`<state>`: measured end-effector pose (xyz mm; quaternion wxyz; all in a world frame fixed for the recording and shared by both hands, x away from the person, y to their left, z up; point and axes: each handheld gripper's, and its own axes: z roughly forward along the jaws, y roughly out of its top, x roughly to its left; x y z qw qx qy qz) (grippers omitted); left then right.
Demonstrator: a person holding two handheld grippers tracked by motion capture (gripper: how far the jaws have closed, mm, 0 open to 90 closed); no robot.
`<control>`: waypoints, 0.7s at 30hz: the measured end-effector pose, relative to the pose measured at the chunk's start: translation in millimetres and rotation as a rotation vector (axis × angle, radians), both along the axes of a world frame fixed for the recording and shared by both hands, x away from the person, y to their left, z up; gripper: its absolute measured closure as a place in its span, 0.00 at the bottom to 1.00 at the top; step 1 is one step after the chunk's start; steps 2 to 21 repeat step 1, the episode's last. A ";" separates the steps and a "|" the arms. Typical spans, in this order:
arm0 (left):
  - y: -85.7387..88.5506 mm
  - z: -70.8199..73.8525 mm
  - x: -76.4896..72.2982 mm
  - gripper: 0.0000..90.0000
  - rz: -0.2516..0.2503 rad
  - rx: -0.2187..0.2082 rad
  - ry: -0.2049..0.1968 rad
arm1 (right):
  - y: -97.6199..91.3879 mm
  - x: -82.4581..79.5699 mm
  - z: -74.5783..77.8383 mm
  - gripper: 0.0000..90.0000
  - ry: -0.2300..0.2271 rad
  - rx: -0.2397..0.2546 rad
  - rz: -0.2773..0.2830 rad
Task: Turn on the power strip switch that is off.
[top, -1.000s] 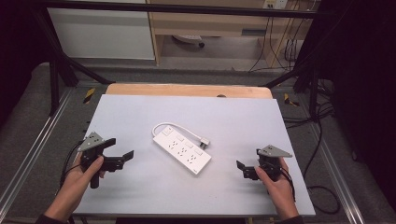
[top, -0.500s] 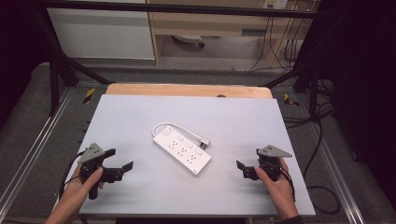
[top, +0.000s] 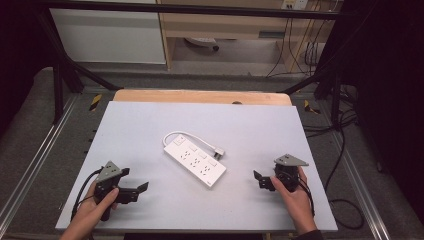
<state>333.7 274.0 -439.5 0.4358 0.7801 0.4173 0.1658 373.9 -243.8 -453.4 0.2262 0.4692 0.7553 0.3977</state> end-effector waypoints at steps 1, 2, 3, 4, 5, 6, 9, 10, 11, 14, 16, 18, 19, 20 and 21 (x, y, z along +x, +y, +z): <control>-2.2 -0.3 0.0 0.09 -0.002 0.005 -0.002 | 2.1 2.3 -2.5 0.03 0.013 -0.018 -0.012; -2.2 -0.3 0.0 0.09 -0.002 0.005 -0.002 | 2.1 2.3 -2.5 0.03 0.013 -0.018 -0.012; -2.2 -0.3 0.0 0.09 -0.002 0.005 -0.002 | 2.1 2.3 -2.5 0.03 0.013 -0.018 -0.012; -2.2 -0.3 0.0 0.09 -0.002 0.005 -0.002 | 2.1 2.3 -2.5 0.03 0.013 -0.018 -0.012; -2.2 -0.3 0.0 0.09 -0.002 0.005 -0.002 | 2.1 2.3 -2.5 0.03 0.013 -0.018 -0.012; -2.2 -0.3 0.0 0.09 -0.002 0.005 -0.002 | 2.1 2.3 -2.5 0.03 0.013 -0.018 -0.012; -2.2 -0.3 0.0 0.09 -0.002 0.005 -0.002 | 2.1 2.3 -2.5 0.03 0.013 -0.018 -0.012; -2.2 -0.3 0.0 0.09 -0.002 0.005 -0.002 | 2.1 2.3 -2.5 0.03 0.013 -0.018 -0.012; -2.2 -0.3 0.0 0.09 -0.002 0.005 -0.002 | 2.1 2.3 -2.5 0.03 0.013 -0.018 -0.012; -2.2 -0.3 0.0 0.09 -0.002 0.005 -0.002 | 2.1 2.3 -2.5 0.03 0.013 -0.018 -0.012; -2.2 -0.3 0.0 0.09 -0.002 0.005 -0.002 | 2.1 2.3 -2.5 0.03 0.013 -0.018 -0.012; -2.2 -0.3 0.0 0.09 -0.002 0.005 -0.002 | 2.1 2.3 -2.5 0.03 0.013 -0.018 -0.012; -2.2 -0.3 0.0 0.09 -0.002 0.005 -0.002 | 2.1 2.3 -2.5 0.03 0.013 -0.018 -0.012; -2.2 -0.3 0.0 0.09 -0.002 0.005 -0.002 | 2.1 2.3 -2.5 0.03 0.013 -0.018 -0.012; -2.2 -0.3 0.0 0.09 -0.002 0.005 -0.002 | 2.1 2.3 -2.5 0.03 0.013 -0.018 -0.012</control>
